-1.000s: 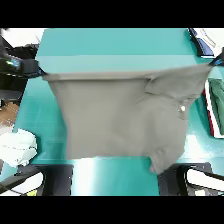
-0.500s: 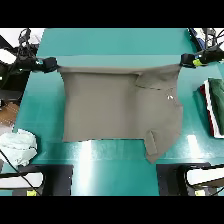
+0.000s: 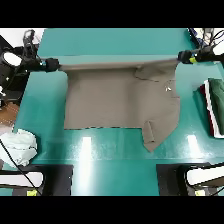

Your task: Fold the shirts.

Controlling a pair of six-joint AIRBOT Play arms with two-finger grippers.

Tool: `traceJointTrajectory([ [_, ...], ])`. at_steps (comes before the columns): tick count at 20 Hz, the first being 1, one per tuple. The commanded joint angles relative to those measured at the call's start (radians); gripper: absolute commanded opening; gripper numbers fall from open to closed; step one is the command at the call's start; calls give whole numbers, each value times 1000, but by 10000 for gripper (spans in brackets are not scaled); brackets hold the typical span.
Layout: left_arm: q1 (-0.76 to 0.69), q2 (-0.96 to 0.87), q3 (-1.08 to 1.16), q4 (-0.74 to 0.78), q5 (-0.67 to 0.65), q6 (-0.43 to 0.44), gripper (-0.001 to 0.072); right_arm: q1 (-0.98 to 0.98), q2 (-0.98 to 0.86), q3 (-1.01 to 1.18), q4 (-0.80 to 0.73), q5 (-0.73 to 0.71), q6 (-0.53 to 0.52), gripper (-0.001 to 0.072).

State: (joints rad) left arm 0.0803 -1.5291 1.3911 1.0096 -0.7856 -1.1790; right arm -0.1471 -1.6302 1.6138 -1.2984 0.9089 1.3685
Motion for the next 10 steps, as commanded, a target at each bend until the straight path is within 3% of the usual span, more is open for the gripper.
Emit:
traceJointTrajectory([
  [1, 0, -34, -22, 54, -180, 27, 25, 2, 22, -119, -42, 100, -16, 16],
  [9, 0, -66, -126, 55, -204, -4, 35, -4, 71, -354, 0, 126, -15, 22],
  [10, 0, -66, -124, 55, -220, -19, 273, -5, 72, -352, 16, 148, -16, 43],
])
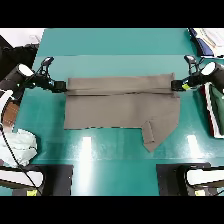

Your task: Fold the shirts.

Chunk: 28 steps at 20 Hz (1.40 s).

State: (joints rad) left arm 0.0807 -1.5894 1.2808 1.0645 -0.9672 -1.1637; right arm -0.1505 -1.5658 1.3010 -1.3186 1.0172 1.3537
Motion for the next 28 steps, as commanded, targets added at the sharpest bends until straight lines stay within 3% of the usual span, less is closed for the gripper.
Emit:
traceJointTrajectory([
  [1, 0, -6, -13, 0, -59, -55, 557, -2, 7, -27, 43, 68, 0, 190],
  [2, 2, -5, -10, 5, -93, -73, 593, -3, 11, -10, 44, 112, 0, 318],
  [6, 48, 35, -13, 16, -291, -78, 592, -14, 112, 4, 45, 255, -38, 321],
  [9, 80, 113, -105, 16, -360, -70, 593, -48, 247, -97, 76, 295, -39, 321],
  [15, 80, 312, -488, -2, -253, -59, 592, -154, 442, -305, 203, 299, -83, 321],
  [20, 79, 341, -568, -107, -193, -40, 591, -201, 524, -343, 202, 302, -83, 321],
  [21, 79, 341, -568, -132, -190, -35, 503, -201, 537, -343, 201, 302, -83, 321],
  [22, 74, 341, -568, -145, -190, -31, 356, -200, 547, -343, 201, 304, -83, 321],
  [23, 62, 341, -568, -143, -184, -31, 297, -201, 556, -343, 200, 311, -83, 321],
  [26, 7, 341, -568, -136, -190, -33, 296, -201, 558, -343, 181, 360, -83, 321],
  [28, -21, 341, -567, -137, -186, -32, 22, -201, 558, -349, 129, 394, -63, 321],
])
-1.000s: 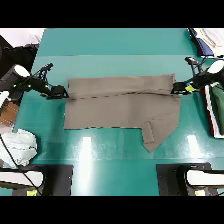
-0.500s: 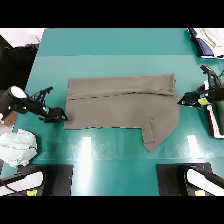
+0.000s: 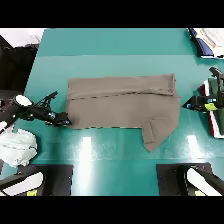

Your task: Fold the shirts.

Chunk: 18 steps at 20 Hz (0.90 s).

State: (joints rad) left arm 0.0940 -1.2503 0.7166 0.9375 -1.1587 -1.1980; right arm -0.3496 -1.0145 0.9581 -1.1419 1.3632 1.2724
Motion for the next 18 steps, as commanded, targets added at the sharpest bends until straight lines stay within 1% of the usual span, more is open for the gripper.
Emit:
traceJointTrajectory([
  [1, -38, 2, 2, -11, 7, 1, 24, -8, 8, -25, -68, 63, 34, 321],
  [5, -38, 10, 29, -11, 6, 1, 24, -69, 7, -220, -53, 59, 55, 324],
  [8, -38, 29, 53, -13, 7, 1, 24, -66, 7, -366, -51, -14, 55, 324],
  [10, -38, 46, 60, -14, 16, 1, 24, -40, 7, -431, -10, -76, 54, 324],
  [13, -38, 50, 64, -13, 14, 1, 24, 5, 7, -472, 71, -163, 54, 324],
  [17, -38, 50, 64, -13, 15, 1, 24, 75, 6, -473, 77, -230, 56, 322],
  [18, -38, 50, 64, -13, 14, 1, 24, 86, 6, -473, 77, -245, 56, 310],
])
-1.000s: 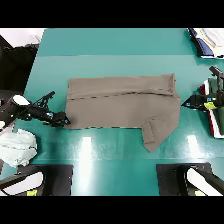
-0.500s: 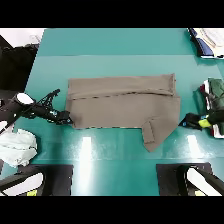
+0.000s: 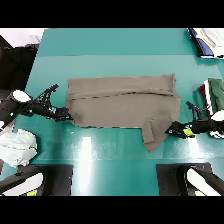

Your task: Fold the shirts.

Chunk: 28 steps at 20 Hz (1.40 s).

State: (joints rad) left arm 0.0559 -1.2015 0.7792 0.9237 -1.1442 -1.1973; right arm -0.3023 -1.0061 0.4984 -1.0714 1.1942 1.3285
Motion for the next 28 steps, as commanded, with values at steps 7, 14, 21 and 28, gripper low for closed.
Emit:
traceJointTrajectory([
  [7, 0, 9, 34, 85, -75, 0, 23, 47, 22, 86, -159, 62, -2, 18],
  [14, 0, 301, 51, 192, -340, -27, 23, 47, 307, 285, -394, 370, -2, 17],
  [21, 0, 369, 52, 191, -137, -144, 24, 47, 395, 345, -308, 239, -21, 17],
  [28, 0, 234, 52, 191, 29, -164, 24, 113, 65, 512, -257, 141, -62, 17],
])
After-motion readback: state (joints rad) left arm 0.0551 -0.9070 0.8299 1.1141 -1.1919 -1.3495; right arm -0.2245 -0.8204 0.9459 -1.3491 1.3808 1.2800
